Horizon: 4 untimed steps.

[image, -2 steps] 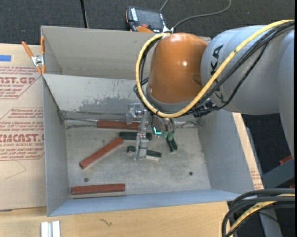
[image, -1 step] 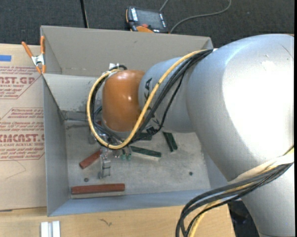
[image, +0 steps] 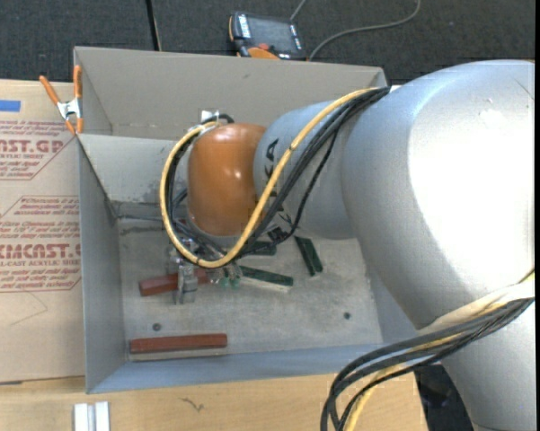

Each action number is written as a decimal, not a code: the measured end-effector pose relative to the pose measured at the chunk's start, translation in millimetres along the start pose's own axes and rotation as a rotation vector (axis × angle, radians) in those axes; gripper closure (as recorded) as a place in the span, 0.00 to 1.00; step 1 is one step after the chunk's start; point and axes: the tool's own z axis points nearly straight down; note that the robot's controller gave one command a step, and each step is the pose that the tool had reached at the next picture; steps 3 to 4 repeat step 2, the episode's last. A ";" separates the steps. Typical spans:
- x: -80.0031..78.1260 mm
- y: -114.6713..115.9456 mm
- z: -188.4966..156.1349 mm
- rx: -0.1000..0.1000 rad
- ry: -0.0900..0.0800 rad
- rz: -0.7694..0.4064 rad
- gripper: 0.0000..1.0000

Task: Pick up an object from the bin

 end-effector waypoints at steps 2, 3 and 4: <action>-30.8 -28.6 -151.2 0.002 -0.004 -0.420 1.00; -30.8 -28.6 -151.2 0.002 -0.004 -0.420 1.00; -30.8 -28.6 -151.2 0.002 -0.004 -0.420 1.00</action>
Offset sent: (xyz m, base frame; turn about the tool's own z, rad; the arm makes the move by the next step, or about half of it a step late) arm 0.0182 -0.0071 0.1225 -0.4230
